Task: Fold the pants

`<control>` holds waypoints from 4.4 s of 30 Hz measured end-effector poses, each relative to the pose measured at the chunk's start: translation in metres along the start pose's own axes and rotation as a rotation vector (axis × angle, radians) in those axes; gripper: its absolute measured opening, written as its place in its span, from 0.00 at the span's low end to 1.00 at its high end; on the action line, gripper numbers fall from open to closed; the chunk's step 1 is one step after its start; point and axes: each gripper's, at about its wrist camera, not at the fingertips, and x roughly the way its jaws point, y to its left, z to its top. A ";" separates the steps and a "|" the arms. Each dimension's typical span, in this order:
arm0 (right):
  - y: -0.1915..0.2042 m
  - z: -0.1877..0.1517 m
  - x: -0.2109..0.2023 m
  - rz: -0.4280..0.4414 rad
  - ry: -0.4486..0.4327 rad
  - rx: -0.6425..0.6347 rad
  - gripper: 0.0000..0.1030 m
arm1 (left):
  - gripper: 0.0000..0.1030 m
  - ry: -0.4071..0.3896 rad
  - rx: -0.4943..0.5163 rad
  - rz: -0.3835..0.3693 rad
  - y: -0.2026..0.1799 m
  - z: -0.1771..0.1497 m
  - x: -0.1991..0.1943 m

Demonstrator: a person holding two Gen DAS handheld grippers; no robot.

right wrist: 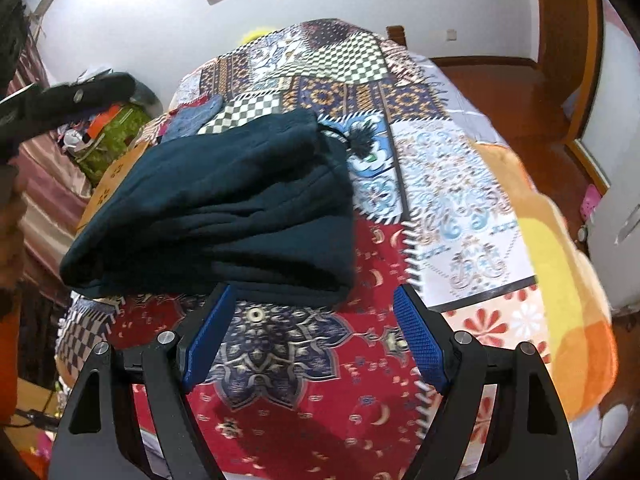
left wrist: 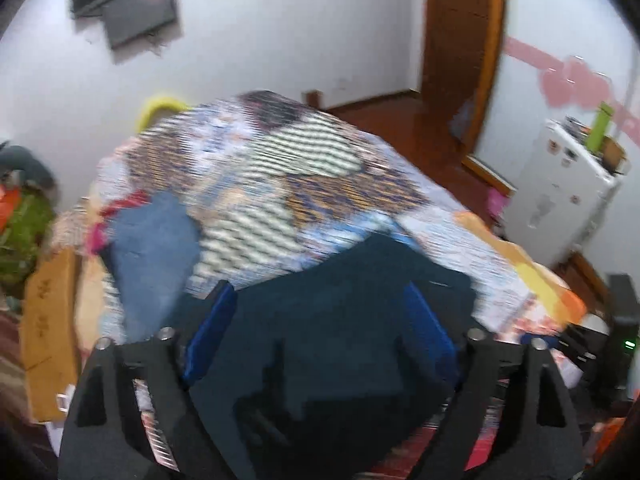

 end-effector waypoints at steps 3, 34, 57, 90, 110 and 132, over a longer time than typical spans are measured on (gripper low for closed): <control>0.006 -0.001 0.008 0.015 0.017 0.003 0.76 | 0.90 0.017 -0.036 0.091 0.047 0.005 0.017; 0.038 0.064 0.074 -0.055 0.053 -0.088 0.76 | 0.92 0.430 -0.158 0.117 0.200 -0.124 0.122; 0.045 0.080 0.023 -0.090 -0.081 -0.186 0.76 | 0.91 0.250 -0.161 0.099 0.123 -0.104 0.038; 0.052 0.179 0.182 0.115 0.117 -0.253 0.14 | 0.27 0.267 -0.180 -0.079 0.123 0.000 0.176; 0.063 0.173 0.145 -0.077 0.065 -0.334 0.16 | 0.30 0.247 -0.093 0.025 0.117 0.004 0.161; 0.103 0.063 0.078 -0.051 0.093 -0.440 0.62 | 0.68 0.214 -0.048 0.054 0.084 -0.098 0.051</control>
